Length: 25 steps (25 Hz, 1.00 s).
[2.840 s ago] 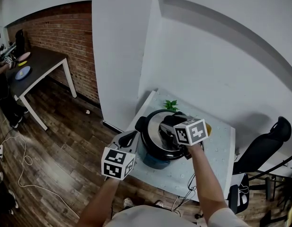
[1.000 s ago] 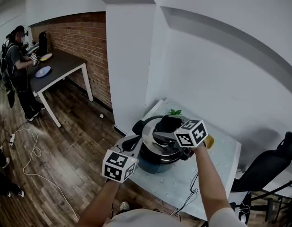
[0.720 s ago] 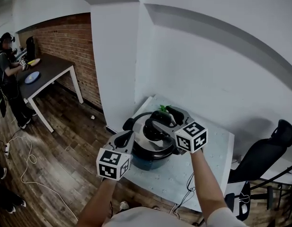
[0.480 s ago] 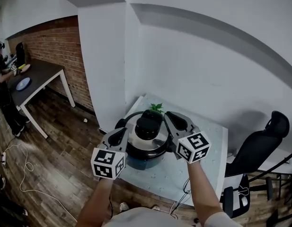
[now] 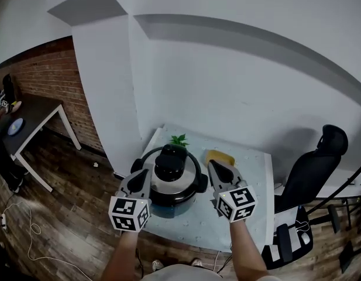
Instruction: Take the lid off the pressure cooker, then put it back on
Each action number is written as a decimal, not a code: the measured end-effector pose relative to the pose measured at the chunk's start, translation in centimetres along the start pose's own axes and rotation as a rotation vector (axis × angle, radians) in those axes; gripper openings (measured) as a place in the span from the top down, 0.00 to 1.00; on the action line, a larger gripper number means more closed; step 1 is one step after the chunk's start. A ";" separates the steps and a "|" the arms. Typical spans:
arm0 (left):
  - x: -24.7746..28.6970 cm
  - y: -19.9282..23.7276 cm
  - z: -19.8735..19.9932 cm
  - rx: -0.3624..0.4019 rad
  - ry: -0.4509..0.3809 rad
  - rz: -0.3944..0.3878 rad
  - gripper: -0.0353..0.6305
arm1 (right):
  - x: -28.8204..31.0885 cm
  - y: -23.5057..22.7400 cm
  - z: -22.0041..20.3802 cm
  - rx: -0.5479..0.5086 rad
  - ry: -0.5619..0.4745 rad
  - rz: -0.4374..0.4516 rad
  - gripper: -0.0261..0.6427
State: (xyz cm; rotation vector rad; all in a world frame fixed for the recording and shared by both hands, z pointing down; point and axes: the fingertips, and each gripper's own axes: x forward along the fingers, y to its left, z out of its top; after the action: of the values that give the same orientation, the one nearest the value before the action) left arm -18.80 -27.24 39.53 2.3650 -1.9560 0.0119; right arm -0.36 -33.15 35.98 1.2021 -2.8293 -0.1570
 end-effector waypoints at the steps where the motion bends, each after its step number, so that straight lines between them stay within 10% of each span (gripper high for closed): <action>1: 0.1 -0.1 0.0 0.002 0.002 -0.002 0.93 | -0.2 -0.1 -0.3 0.004 0.004 -0.007 0.96; 25: 0.0 -0.4 0.1 -0.002 -0.002 -0.002 0.93 | -0.5 -0.1 -0.2 0.015 0.002 0.005 0.96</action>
State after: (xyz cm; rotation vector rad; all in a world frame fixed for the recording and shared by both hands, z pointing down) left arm -18.38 -27.20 39.37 2.3658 -1.9537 0.0075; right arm 0.09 -32.85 36.15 1.1974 -2.8369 -0.1344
